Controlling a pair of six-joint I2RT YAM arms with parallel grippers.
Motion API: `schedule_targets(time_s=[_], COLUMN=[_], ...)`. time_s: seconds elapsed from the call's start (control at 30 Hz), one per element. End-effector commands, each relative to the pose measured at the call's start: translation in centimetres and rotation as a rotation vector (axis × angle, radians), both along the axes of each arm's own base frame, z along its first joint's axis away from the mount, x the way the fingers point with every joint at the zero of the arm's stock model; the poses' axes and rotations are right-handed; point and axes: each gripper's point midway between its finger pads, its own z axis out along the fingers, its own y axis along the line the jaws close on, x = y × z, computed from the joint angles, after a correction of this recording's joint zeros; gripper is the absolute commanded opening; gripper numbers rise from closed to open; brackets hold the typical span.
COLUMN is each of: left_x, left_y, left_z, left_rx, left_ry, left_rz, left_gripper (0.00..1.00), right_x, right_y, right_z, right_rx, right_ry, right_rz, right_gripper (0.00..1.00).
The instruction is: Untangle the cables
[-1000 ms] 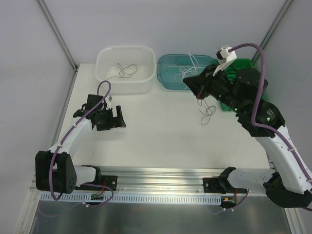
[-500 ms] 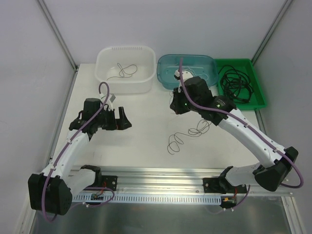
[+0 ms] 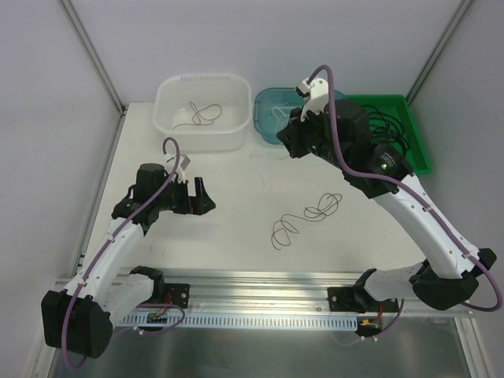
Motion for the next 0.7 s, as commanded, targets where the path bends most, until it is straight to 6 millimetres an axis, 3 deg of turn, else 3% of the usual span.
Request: schedule_targets(time_s=[0.0,0.1,0.3,0.4,0.53,0.57,0.67], left_x=[0.5,0.7,0.9,0.8,0.8,0.7,0.7], left_y=[0.3,0.6,1.9,2.2,2.4,2.5,2.6], left_z=[0.0,-0.2,-1.1,-1.4,-1.5,-1.6,-1.7], left_rx=[0.024,0.039,0.096,0.111,0.121,0.125,0.131], left_ry=[-0.037,-0.033,0.005,0.024,0.033,0.036,0.041], left_rz=[0.003,0.025,0.093,0.105,0.114,0.114,0.118], left_gripper=[0.99,0.99,0.99,0.99,0.99,0.99,0.99], right_x=[1.0,2.8,7.4,10.1,14.5,15.9,19.1], right_y=[-1.3,-2.6,-4.4,-5.4,-7.0,-6.8,-7.8], right_z=[7.2,9.8,10.6,10.0,7.8,6.4,5.4], right_rx=[0.049,0.022,0.009,0.015,0.005,-0.008,-0.016], right_ry=[-0.245,-0.372,-0.447,-0.442,-0.412,-0.392,-0.389], right_rz=[-0.035,-0.125,-0.230,-0.276,-0.327,-0.326,-0.350], right_gripper=[0.01,0.01,0.01,0.01,0.01,0.01,0.01])
